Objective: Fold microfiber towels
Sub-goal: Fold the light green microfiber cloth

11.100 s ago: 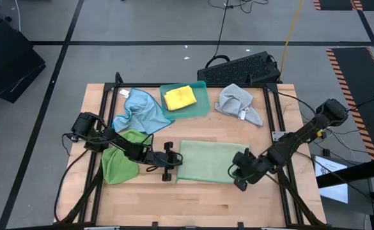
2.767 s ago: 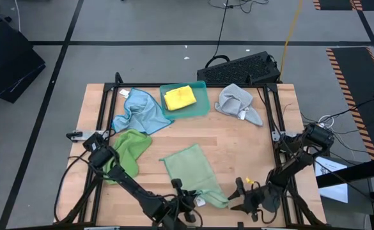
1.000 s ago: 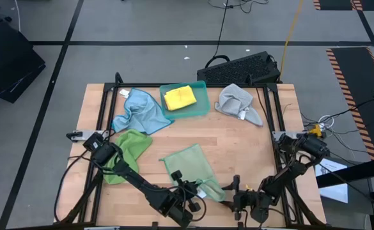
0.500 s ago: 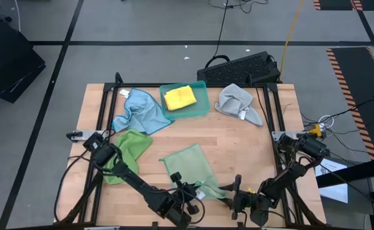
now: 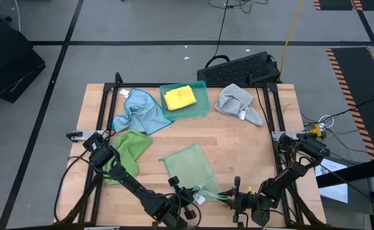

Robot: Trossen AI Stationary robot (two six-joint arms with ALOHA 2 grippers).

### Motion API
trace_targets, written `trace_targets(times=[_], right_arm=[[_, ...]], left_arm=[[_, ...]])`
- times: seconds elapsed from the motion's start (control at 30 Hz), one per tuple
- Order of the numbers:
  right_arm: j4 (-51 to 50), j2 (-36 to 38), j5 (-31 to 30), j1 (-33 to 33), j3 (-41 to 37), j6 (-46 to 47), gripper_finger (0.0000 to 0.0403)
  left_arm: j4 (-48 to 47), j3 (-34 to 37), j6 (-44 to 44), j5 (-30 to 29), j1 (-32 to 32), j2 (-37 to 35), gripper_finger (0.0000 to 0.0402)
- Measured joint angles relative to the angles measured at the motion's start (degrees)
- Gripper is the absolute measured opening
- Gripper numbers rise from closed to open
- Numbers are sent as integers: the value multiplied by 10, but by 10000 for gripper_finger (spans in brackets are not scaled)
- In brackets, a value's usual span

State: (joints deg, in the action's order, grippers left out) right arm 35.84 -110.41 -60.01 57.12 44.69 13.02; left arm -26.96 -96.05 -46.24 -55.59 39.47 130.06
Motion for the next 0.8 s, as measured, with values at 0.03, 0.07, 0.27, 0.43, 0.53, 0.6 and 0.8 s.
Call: trace_targets(times=[0.03,0.07,0.27,0.43,0.53,0.6,0.8], right_arm=[[-2,3,3,0,-1,0,54],[-2,7,4,0,-2,0,49],[0,66,39,0,-31,0,10],[0,121,71,-8,-62,15,7],[-2,156,108,-19,-72,9,5],[-6,186,123,-27,-73,-7,3],[-9,302,114,-25,-71,-42,4]], left_arm=[[1,0,0,-2,2,0,7],[1,0,0,-6,5,0,10],[3,0,1,-41,26,0,6],[11,0,6,-74,37,0,13],[19,0,36,-113,42,-5,8],[25,0,58,-134,43,-18,5],[136,1,230,-150,31,-81,8]])
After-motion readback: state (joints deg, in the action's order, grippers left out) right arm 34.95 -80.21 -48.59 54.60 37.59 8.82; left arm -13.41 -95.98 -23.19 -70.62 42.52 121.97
